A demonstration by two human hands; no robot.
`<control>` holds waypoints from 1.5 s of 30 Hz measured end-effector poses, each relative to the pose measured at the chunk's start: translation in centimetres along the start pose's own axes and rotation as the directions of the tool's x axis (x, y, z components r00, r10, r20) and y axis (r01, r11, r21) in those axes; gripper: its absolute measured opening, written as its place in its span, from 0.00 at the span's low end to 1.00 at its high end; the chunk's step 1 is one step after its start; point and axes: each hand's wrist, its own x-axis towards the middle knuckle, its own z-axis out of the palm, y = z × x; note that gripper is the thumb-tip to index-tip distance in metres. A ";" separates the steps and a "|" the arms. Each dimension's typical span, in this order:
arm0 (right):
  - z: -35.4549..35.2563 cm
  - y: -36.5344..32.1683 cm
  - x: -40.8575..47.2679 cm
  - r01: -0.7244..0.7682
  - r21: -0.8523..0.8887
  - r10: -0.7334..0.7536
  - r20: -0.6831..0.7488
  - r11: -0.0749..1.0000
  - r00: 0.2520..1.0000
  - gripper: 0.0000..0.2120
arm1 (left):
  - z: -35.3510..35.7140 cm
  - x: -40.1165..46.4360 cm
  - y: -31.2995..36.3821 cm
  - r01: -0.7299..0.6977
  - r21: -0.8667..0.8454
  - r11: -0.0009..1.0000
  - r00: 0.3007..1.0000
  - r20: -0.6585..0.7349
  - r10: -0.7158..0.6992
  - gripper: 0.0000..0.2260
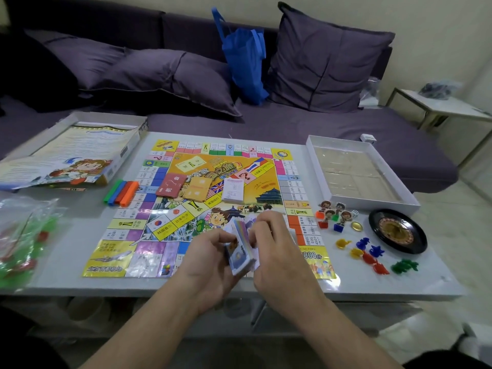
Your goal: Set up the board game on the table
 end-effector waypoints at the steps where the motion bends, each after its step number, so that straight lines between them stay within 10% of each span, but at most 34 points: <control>1: 0.1 0.1 0.0 0.005 0.037 -0.005 -0.011 0.999 1.000 0.16 | 0.1 0.0 -0.1 -0.008 0.015 1.000 1.000 -0.011 0.008 0.16; 9: -0.3 -0.5 -0.1 -0.368 0.265 0.312 0.231 0.891 0.922 0.49 | 0.3 1.1 -0.3 -0.087 0.110 0.990 0.988 -0.119 0.100 0.14; 25: -0.3 7.9 0.3 -0.297 -0.135 0.326 0.353 0.945 0.877 0.36 | -1.2 2.4 -0.7 -0.038 0.296 0.955 0.947 -0.295 0.129 0.15; 35: 0.8 2.1 -3.6 -0.075 -0.242 0.192 0.509 0.967 0.839 0.54 | -1.3 2.0 -1.0 -0.076 0.254 0.964 0.960 -0.242 0.139 0.06; 45: -0.5 1.5 -3.6 -0.076 -0.174 0.134 0.355 0.982 0.925 0.39 | -1.2 0.8 -0.2 -0.083 0.121 0.989 0.964 -0.241 0.110 0.16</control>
